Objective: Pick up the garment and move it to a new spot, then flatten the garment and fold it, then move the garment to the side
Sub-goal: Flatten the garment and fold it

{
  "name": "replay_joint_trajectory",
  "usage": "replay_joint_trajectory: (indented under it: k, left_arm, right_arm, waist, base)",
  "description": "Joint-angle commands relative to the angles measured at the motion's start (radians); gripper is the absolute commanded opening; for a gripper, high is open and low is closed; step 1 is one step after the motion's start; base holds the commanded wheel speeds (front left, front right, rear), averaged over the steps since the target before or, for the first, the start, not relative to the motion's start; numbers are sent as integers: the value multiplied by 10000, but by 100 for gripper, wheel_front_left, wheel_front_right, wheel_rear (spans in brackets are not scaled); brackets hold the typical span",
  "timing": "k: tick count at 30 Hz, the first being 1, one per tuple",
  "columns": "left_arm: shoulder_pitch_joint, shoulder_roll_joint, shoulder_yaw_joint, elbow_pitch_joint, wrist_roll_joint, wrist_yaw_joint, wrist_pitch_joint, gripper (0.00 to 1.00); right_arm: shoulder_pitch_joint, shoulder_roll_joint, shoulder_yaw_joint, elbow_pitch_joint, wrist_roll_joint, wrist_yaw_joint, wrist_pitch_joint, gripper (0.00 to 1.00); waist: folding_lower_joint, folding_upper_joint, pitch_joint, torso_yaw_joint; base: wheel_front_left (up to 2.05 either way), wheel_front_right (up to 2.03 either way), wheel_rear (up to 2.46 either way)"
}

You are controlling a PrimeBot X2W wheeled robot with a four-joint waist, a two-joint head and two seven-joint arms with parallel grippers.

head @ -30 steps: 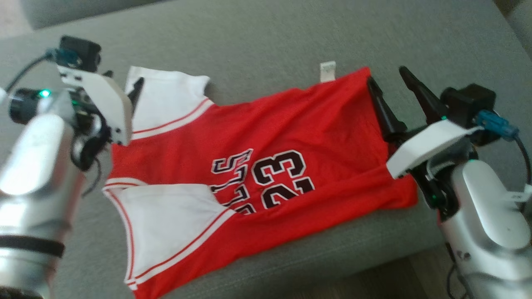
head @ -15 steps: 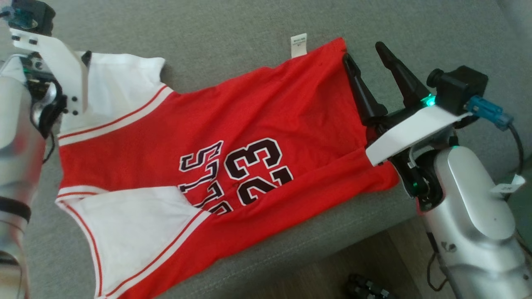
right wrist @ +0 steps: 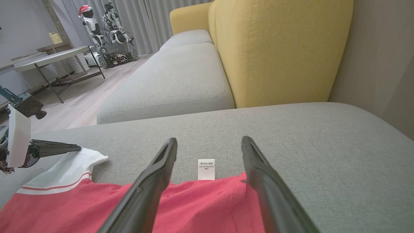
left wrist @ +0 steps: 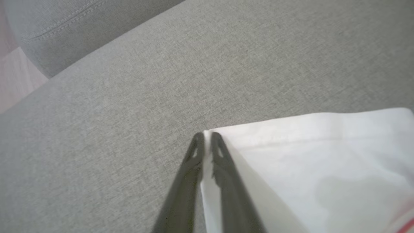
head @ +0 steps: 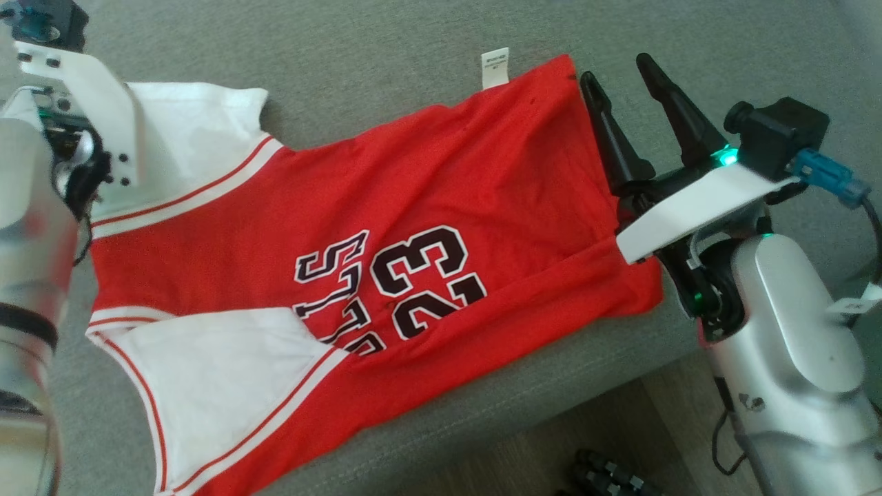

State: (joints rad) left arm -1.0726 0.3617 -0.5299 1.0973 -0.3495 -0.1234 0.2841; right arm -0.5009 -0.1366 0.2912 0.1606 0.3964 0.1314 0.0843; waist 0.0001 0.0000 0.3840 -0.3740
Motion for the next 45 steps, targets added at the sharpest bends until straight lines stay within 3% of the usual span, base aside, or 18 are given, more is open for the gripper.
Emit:
replay_joint_trajectory:
  k: [1, 5, 12, 22, 30, 45]
  left_arm:
    - [-537, 224, 221, -149, -154, -9, -113, 0]
    - [-614, 43, 219, -134, -344, -35, -401, 0]
    - [-632, -298, 249, -611, -740, -62, -1863, 0]
    - [305, -574, -312, -2630, -1141, -70, -2979, 0]
    - [1434, -437, -462, -4974, -1426, 138, -2486, 0]
    - [1988, 57, -440, -7706, -1615, 843, -1314, 0]
  right_arm:
    - [-177, 19, 16, -374, 82, -7, 85, 100]
    - [-226, -94, -175, -284, 13, -7, 136, 100]
    - [-549, -474, -733, 230, -254, -7, 312, 100]
    - [-1080, -1929, -673, 2289, -134, -7, 1770, 100]
    - [-1559, -2965, 73, 3887, 220, -7, 2425, 100]
    - [-3026, -3172, 968, 6374, -17, -7, 1709, 100]
  waist:
    - [-1, 0, 13, 98]
    - [-1, 0, 4, 304]
    - [-1, 0, -291, 1109]
    - [-1, 0, -696, 2573]
    - [-1, 0, -652, 3238]
    - [-1, 0, -108, 3457]
  base:
    - [0, 0, 0]
    - [0, 0, 0]
    - [0, 0, 0]
    - [0, 0, 0]
    - [0, 0, 0]
    - [0, 0, 0]
